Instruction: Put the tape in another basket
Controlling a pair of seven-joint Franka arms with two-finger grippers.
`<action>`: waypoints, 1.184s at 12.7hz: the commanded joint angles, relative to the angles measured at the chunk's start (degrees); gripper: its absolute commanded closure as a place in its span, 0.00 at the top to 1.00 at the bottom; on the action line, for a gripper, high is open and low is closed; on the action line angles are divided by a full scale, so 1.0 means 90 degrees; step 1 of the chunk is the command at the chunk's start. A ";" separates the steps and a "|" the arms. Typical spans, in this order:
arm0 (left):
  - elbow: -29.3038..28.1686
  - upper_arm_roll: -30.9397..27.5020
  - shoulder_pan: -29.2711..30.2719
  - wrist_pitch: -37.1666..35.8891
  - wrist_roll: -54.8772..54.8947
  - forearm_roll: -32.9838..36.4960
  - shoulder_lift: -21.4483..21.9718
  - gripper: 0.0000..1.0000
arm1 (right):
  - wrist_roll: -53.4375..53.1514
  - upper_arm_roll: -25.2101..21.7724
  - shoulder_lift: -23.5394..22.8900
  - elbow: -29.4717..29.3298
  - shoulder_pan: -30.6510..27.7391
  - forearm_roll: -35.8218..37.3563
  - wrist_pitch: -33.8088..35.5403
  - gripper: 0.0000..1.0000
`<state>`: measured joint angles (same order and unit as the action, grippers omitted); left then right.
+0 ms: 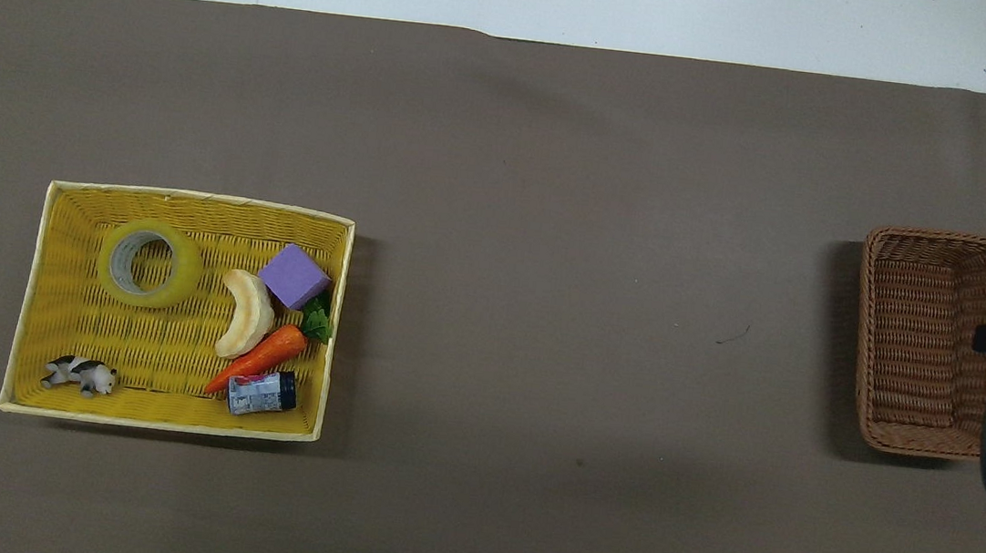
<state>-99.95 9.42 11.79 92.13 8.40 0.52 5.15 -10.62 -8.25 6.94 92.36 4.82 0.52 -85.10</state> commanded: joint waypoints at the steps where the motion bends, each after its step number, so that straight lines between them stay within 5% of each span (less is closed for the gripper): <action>1: -0.0876 0.0037 0.0096 0.0865 0.0160 -0.0077 0.0268 1.00 | 0.0086 0.0009 0.0001 -0.0067 -0.0057 -0.0136 0.0120 1.00; 8: -0.2038 0.0018 0.0106 0.2535 0.0160 -0.0077 -0.0064 0.99 | 0.0086 0.0009 0.0001 -0.0067 -0.0057 -0.0136 0.0120 1.00; 15: -0.2722 0.0028 0.0194 0.4010 0.0356 -0.0077 -0.1030 0.83 | 0.0086 0.0009 0.0001 -0.0067 -0.0057 -0.0135 0.0120 1.00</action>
<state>-122.48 9.29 12.55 124.61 10.06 0.51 -3.18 -10.62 -8.25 6.94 92.36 4.82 0.52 -85.10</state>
